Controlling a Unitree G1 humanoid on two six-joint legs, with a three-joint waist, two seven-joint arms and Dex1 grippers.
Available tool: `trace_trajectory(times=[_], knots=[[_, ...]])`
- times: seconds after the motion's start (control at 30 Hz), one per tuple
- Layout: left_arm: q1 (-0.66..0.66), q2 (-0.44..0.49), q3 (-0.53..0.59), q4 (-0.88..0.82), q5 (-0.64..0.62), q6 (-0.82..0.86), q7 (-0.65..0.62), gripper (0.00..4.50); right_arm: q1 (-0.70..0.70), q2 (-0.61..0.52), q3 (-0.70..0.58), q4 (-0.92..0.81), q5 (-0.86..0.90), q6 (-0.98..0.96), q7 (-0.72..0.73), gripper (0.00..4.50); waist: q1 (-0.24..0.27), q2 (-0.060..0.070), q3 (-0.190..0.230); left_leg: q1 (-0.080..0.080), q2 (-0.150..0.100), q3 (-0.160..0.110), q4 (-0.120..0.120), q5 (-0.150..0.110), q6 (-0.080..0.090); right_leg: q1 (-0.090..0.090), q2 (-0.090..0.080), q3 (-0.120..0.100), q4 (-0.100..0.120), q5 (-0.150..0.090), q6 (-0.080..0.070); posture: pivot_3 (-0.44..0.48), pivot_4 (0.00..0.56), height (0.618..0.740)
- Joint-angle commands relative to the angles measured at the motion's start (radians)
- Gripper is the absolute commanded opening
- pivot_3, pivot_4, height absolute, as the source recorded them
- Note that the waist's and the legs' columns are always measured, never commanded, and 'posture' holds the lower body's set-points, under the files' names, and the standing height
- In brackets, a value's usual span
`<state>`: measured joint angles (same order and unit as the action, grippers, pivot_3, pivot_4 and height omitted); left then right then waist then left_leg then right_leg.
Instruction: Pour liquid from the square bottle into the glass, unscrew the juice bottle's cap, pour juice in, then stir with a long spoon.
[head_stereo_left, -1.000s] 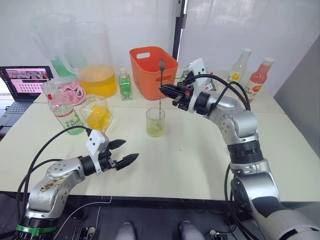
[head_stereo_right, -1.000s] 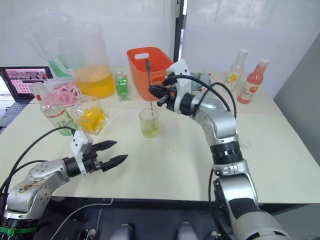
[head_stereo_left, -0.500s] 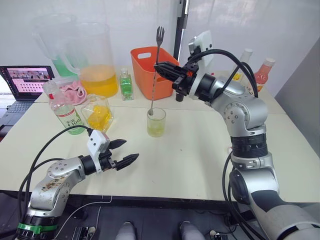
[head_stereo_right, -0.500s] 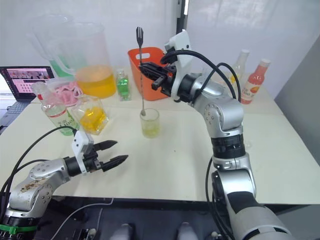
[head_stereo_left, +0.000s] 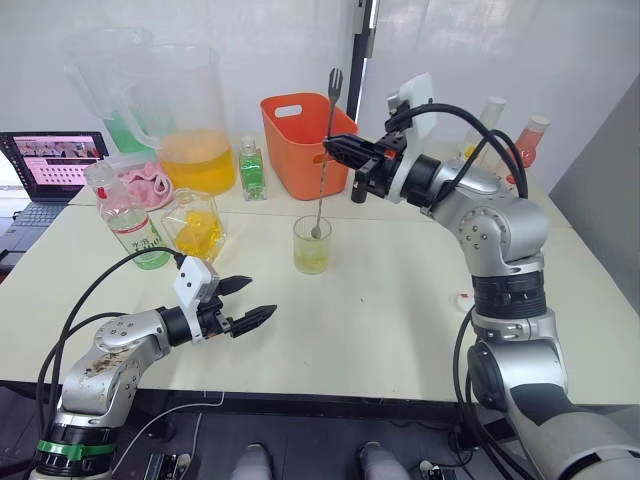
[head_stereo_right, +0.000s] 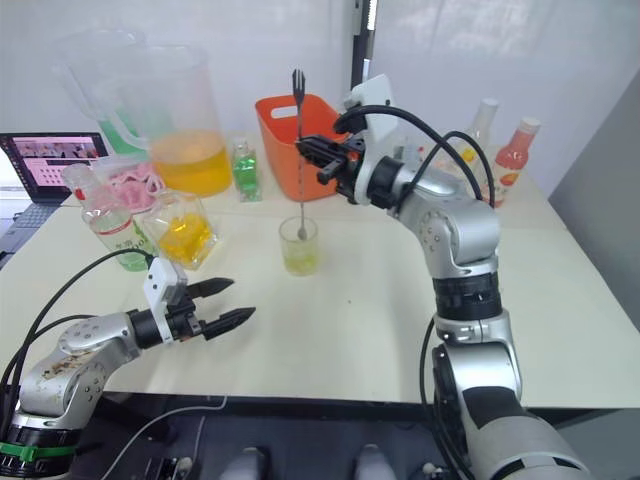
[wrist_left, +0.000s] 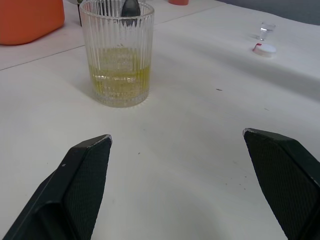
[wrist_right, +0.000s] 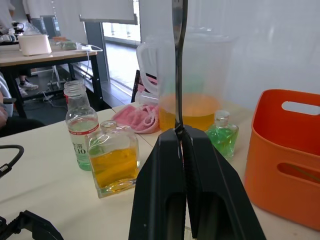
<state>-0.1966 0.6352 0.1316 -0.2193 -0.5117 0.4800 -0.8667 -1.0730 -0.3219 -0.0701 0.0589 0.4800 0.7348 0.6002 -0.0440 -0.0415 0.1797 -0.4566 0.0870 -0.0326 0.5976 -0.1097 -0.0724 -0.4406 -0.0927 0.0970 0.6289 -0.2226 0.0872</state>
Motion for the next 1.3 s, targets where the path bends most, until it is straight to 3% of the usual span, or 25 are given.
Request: trace_trajectory(times=[0.03,0.2,0.3,0.4,0.47,0.6,0.77,1.07,1.3], knots=[[-0.022,0.002,-0.005,-0.009,0.003,-0.026,-0.011,4.46,-0.071,-0.013,-0.087,-0.031,0.043,0.007,-0.054,0.00,0.000,0.000,0.000,0.000,0.000,0.000,0.000,0.000,0.000,0.000,0.000,0.000,0.000,0.000,0.000,0.000,0.150,0.717],[-0.033,-0.008,-0.017,0.002,0.009,-0.034,-0.013,4.46,-0.148,-0.032,-0.179,-0.007,0.109,0.088,-0.128,0.00,0.000,0.000,0.000,0.000,0.000,0.000,0.000,0.000,0.000,0.000,0.000,0.000,0.000,0.000,0.000,0.000,0.150,0.717],[-0.071,-0.035,0.008,-0.011,-0.054,-0.027,-0.015,4.46,-0.210,-0.116,-0.173,0.023,0.093,0.256,-0.195,0.00,0.003,0.000,0.000,0.000,0.000,0.000,0.000,0.000,0.000,0.000,0.000,0.000,-0.001,-0.001,-0.001,0.000,0.150,0.717],[-0.079,-0.029,0.001,-0.023,-0.040,-0.057,-0.032,4.46,-0.257,-0.196,-0.184,0.065,0.128,0.442,-0.198,0.00,0.004,0.000,0.000,-0.001,0.000,0.000,0.000,0.000,0.000,0.000,0.000,0.000,-0.001,-0.001,-0.003,0.000,0.150,0.717],[-0.078,-0.025,-0.004,-0.036,-0.038,-0.072,-0.045,4.46,-0.307,-0.271,-0.158,0.135,0.154,0.630,-0.152,0.00,0.002,0.000,0.000,-0.001,0.000,0.000,0.000,0.000,0.000,0.000,0.000,0.000,-0.001,-0.001,-0.005,0.000,0.150,0.717],[-0.082,-0.035,-0.007,-0.039,-0.022,-0.127,-0.055,4.46,-0.373,-0.314,-0.211,0.312,0.151,0.861,-0.171,0.00,-0.004,0.000,0.000,-0.001,0.000,0.000,-0.002,0.000,0.000,-0.001,-0.001,0.000,-0.001,0.000,-0.010,0.000,0.150,0.717],[-0.081,-0.036,-0.021,-0.039,-0.026,-0.126,-0.061,4.46,-0.268,-0.421,-0.010,0.291,0.246,0.880,-0.106,0.00,-0.003,0.000,0.000,-0.001,-0.001,0.000,-0.002,0.000,0.000,0.000,-0.001,0.001,-0.002,-0.001,-0.008,0.000,0.150,0.717],[-0.027,-0.035,-0.027,-0.081,-0.047,-0.057,-0.028,4.46,-0.168,-0.500,0.311,0.310,0.084,0.797,-0.002,0.00,-0.005,0.001,0.001,-0.001,-0.001,0.000,-0.002,0.000,0.000,-0.001,0.000,0.001,-0.001,-0.004,-0.003,0.000,0.150,0.717],[0.047,-0.045,-0.009,-0.142,-0.057,-0.049,0.024,4.46,-0.190,-0.473,0.550,0.438,-0.023,0.661,0.211,0.00,-0.003,0.002,0.001,-0.001,-0.001,0.000,-0.001,0.000,0.000,-0.001,0.000,0.001,-0.001,-0.004,-0.002,0.000,0.150,0.717]])
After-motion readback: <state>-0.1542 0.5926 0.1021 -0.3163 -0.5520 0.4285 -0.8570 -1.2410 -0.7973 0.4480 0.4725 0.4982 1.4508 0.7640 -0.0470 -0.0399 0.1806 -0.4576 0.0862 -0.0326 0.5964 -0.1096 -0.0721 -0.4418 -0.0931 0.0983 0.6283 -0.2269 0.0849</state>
